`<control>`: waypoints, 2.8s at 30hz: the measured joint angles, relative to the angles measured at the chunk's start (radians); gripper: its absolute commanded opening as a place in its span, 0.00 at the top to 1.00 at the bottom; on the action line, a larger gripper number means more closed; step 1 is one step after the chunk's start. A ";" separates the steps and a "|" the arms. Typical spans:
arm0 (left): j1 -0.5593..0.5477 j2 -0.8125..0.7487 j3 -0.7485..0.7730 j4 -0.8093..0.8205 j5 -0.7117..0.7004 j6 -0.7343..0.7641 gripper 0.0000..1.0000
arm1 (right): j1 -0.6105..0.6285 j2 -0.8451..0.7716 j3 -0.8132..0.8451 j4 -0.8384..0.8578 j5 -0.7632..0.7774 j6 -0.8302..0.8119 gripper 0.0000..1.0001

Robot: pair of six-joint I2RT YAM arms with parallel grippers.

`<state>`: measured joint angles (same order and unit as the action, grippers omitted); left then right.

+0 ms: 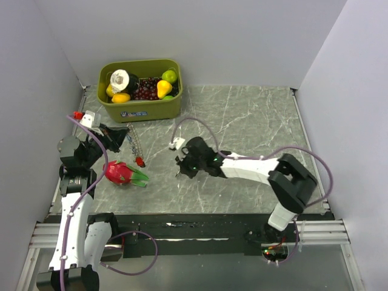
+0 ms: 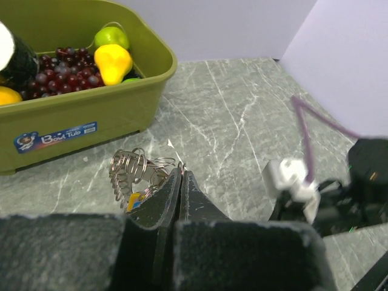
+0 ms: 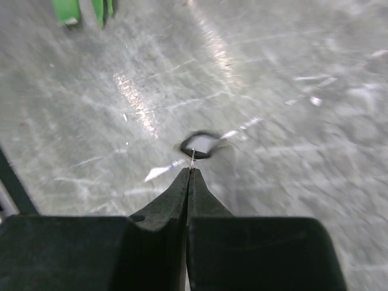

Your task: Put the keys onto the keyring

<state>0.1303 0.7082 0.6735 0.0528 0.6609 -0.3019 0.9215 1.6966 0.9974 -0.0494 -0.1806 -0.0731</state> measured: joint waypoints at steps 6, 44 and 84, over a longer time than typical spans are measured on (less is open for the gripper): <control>0.000 0.010 -0.004 0.025 0.066 -0.007 0.99 | -0.084 -0.158 -0.108 0.065 -0.126 0.042 1.00; -0.666 0.174 -0.169 0.261 -0.083 0.092 0.99 | -0.364 -0.785 -0.271 -0.026 -0.648 0.116 1.00; -0.818 0.000 -0.300 0.396 -0.174 0.265 0.99 | -0.321 -0.660 -0.230 0.055 -0.745 0.174 1.00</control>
<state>-0.6880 0.7082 0.3733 0.4488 0.4870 -0.0372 0.6006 1.0363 0.7670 0.0059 -0.9260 0.1013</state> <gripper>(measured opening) 0.027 0.007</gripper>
